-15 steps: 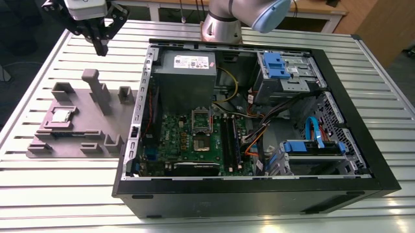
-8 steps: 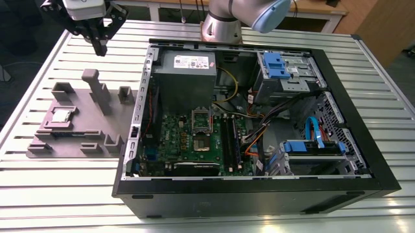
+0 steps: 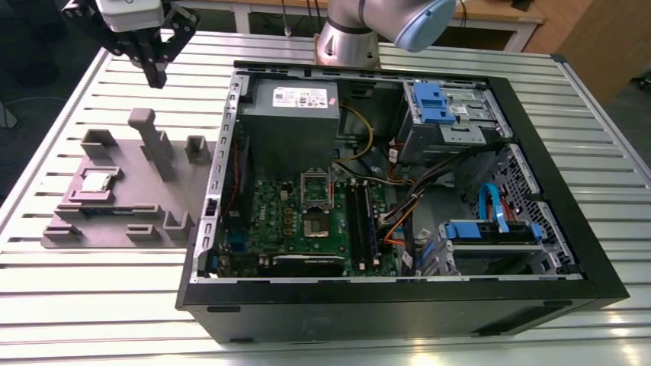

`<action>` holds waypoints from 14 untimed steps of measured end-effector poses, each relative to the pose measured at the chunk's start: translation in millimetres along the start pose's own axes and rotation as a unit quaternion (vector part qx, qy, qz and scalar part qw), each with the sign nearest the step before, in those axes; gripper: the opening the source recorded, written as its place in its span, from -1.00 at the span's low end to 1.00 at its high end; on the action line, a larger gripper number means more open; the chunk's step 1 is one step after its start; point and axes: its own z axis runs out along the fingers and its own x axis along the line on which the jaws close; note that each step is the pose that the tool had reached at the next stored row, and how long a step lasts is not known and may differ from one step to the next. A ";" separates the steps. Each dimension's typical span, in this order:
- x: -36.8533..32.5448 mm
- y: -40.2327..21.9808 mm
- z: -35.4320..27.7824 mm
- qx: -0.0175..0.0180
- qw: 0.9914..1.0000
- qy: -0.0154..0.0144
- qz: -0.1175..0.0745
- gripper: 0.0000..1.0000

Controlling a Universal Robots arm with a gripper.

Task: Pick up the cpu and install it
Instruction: 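Reach for the cpu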

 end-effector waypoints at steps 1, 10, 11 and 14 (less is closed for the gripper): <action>0.2 0.0 0.1 0.000 1.000 0.000 0.000 -0.80; 3.9 -0.3 0.4 0.000 1.000 0.000 0.000 -0.80; 4.6 -0.4 0.4 0.000 1.000 0.000 0.000 -0.80; 7.4 -0.6 0.5 0.000 1.000 0.000 0.000 -0.80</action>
